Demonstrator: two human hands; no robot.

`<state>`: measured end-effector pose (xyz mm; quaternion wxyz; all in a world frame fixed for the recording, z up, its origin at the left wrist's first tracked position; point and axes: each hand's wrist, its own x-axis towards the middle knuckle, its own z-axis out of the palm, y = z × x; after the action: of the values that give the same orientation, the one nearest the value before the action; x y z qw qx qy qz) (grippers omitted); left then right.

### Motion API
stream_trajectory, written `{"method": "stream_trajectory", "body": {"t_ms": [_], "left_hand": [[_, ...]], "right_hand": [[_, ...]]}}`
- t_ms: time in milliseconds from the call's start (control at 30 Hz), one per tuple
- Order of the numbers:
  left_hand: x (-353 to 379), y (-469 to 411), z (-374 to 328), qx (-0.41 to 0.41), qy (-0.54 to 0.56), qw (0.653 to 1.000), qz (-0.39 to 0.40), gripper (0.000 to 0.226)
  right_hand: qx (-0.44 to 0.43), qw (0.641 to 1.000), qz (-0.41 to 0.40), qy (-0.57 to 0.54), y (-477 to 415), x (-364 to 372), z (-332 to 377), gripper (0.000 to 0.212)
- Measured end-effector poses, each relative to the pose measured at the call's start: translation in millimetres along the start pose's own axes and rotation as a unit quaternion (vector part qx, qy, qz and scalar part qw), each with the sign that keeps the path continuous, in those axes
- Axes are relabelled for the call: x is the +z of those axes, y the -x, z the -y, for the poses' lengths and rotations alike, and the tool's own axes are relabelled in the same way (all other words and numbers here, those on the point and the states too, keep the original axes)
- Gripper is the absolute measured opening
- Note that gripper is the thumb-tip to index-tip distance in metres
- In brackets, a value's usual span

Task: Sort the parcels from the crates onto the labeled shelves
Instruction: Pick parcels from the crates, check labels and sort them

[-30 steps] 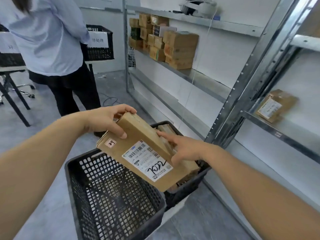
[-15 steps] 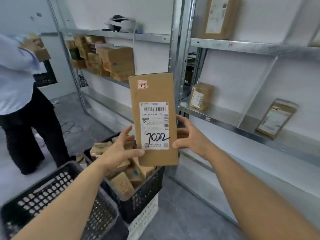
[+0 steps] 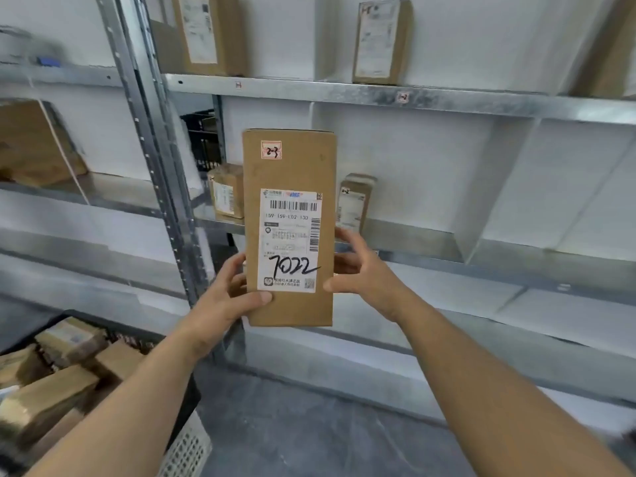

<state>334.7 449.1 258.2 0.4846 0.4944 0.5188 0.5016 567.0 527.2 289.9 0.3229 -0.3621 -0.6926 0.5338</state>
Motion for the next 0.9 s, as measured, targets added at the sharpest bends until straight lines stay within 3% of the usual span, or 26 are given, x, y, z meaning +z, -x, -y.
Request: {"method": "stream_trajectory", "body": {"t_ms": [300,600,733,900], "left_hand": [[114,-69,-4,0.0,-0.012,0.992,0.123,0.083],[246,-119,4,0.035,-0.069,0.962,0.261,0.065],[288,-144,4,0.042,-0.1,0.959,0.26,0.075],[335,-182,10,0.067,-0.188,0.951,0.237,0.071]], "right_hand": [[0.033,0.989,-0.14,0.04,75,-90,-25,0.094],[0.082,0.948,-0.299,0.068,143,-183,-57,0.091],[0.098,0.93,-0.347,0.068,156,-223,-75,0.09],[0.111,0.917,-0.377,0.065,155,-276,-94,0.09]]}}
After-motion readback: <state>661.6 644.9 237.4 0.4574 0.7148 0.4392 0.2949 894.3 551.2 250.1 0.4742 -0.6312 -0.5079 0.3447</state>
